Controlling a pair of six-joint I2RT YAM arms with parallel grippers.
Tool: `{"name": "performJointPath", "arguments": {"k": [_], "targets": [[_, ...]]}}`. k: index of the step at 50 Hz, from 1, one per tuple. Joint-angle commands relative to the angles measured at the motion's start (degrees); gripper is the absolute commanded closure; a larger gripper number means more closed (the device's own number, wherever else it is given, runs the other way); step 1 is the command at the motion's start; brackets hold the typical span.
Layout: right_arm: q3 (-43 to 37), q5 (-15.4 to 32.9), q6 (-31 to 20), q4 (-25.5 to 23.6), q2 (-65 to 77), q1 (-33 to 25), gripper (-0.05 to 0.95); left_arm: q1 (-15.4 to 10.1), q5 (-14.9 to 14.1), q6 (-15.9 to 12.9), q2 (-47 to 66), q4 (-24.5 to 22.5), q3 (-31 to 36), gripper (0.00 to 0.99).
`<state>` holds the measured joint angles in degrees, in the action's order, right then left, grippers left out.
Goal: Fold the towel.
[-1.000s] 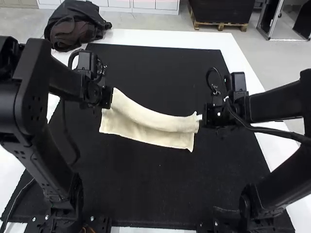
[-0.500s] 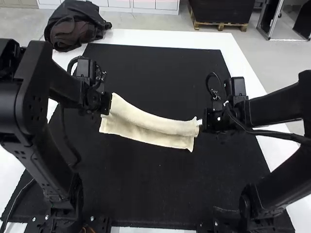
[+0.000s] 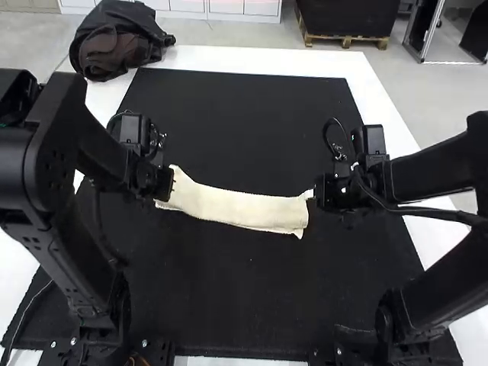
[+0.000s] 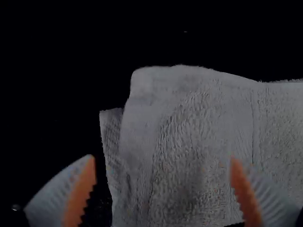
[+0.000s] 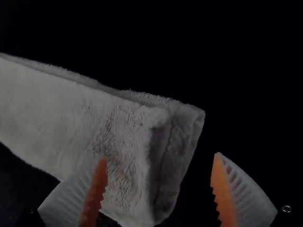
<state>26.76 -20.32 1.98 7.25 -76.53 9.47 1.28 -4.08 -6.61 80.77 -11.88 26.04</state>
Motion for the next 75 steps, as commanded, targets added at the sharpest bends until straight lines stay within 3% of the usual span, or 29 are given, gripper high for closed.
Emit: {"name": "performJointPath", "arguments": {"k": [1, 2, 4, 6, 23, 40, 65, 75], "targets": [[0.0, 1.2, 0.1, 0.4, 0.1, -0.1, 0.22, 0.7, 2.2, -0.7, -1.1, -1.0, -0.3, 0.067], [0.0, 1.2, 0.1, 0.4, 0.1, -0.1, 0.19, 0.7, 2.8, -0.7, -1.1, -1.3, -0.3, 0.015], [0.0, 1.2, 0.1, 0.3, 0.1, -0.1, 0.08, 0.7, 3.1, -0.7, -1.1, -1.7, -0.3, 0.015], [0.1, 0.8, 0.1, 0.3, 0.2, -0.1, 0.05, 0.7, 3.6, -0.7, -1.1, -2.2, -0.2, 0.015], [0.4, -0.9, 0.2, -0.7, 0.1, 1.9, 0.05, 2.5, 3.8, 1.2, -3.5, -5.7, 1.4, 0.025], [0.4, 0.1, 0.3, -0.6, -3.0, 5.1, 0.01, 2.8, 3.8, 2.1, -6.7, -0.9, 5.3, 0.025], [2.1, 1.3, 0.1, 5.9, -13.0, 5.8, 0.00, 2.8, 3.8, 2.5, -13.1, 4.6, 6.2, 0.025], [4.3, 1.6, 0.3, 6.2, -15.1, 7.6, 0.00, 2.8, 3.8, 2.5, -14.3, 5.1, 5.9, 0.025]]}}
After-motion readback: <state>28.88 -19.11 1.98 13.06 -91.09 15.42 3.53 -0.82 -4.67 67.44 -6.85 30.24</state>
